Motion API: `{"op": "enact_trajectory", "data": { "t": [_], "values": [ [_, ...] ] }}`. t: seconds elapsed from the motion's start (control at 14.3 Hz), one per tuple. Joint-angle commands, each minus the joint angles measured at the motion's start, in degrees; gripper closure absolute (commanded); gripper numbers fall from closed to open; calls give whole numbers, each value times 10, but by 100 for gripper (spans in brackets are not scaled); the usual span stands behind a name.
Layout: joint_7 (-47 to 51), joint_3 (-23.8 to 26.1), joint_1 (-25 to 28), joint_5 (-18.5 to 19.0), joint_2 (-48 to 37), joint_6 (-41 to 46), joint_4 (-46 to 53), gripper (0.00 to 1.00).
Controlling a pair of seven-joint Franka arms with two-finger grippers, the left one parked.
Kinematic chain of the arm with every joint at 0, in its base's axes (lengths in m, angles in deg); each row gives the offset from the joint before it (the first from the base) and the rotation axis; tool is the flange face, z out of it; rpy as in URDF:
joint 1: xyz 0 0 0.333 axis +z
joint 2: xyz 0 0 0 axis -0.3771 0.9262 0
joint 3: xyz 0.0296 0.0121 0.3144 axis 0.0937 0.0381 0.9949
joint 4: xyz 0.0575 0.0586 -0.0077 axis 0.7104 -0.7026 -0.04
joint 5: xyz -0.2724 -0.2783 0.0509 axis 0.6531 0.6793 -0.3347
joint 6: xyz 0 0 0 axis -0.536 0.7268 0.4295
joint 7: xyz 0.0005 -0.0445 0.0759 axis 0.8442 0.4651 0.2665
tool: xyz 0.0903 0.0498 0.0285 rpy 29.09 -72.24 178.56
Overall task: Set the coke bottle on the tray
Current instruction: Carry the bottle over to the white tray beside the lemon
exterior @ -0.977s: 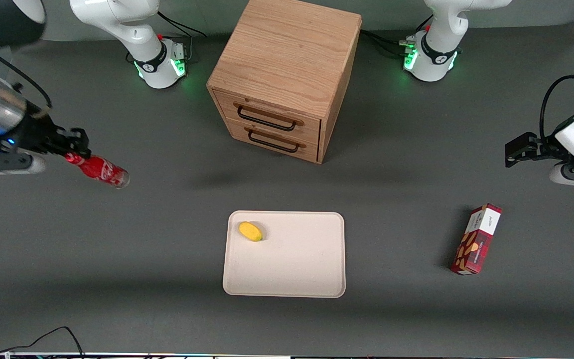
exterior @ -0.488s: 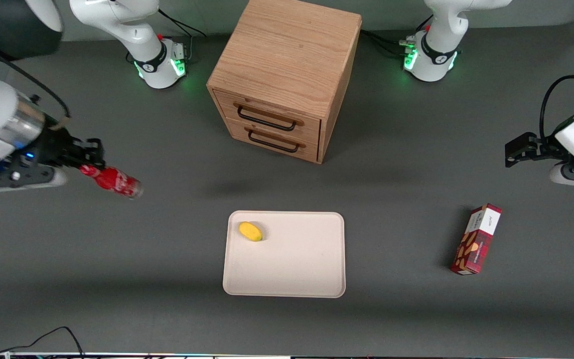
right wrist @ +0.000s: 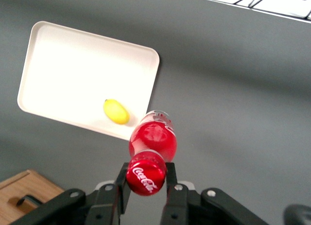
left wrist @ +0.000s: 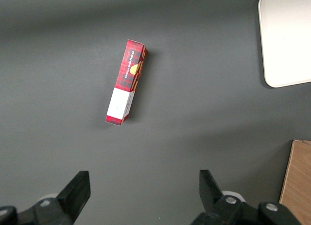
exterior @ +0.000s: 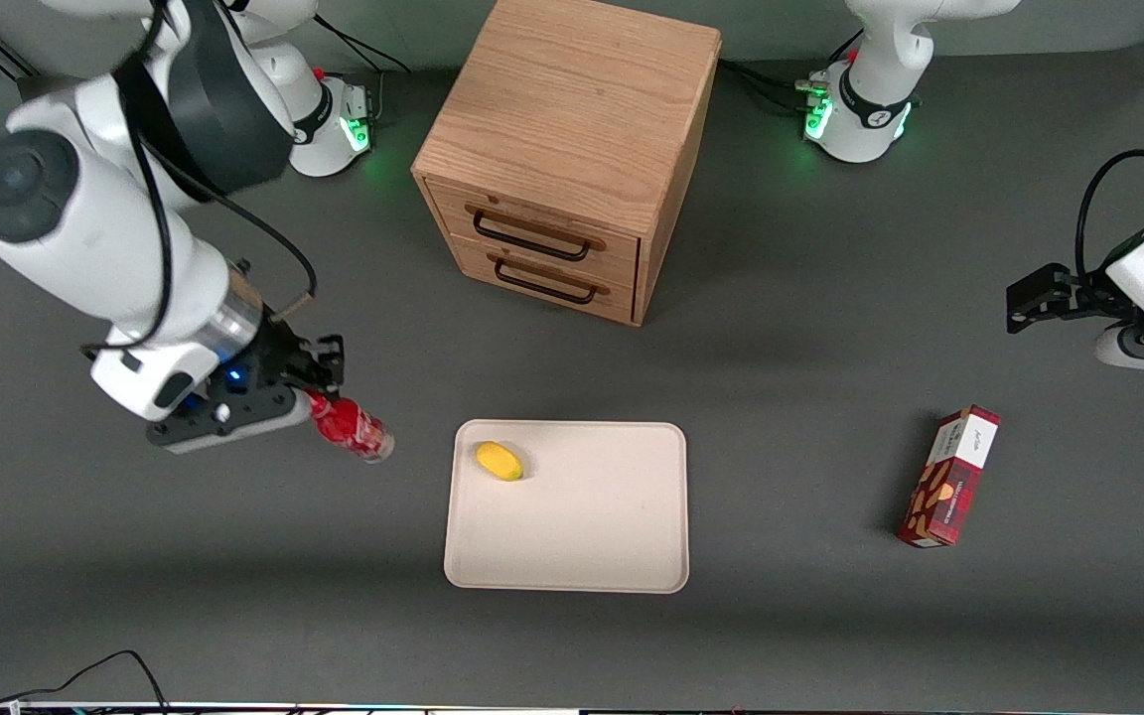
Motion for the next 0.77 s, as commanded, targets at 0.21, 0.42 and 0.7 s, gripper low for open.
{"op": "enact_trajectory", "data": {
  "t": [0.21, 0.42, 0.7],
  "values": [
    [0, -14, 30, 10, 100, -111, 45, 100],
    [0, -13, 40, 29, 131, -149, 46, 100],
    [18, -14, 59, 29, 166, -180, 46, 100]
  ]
}}
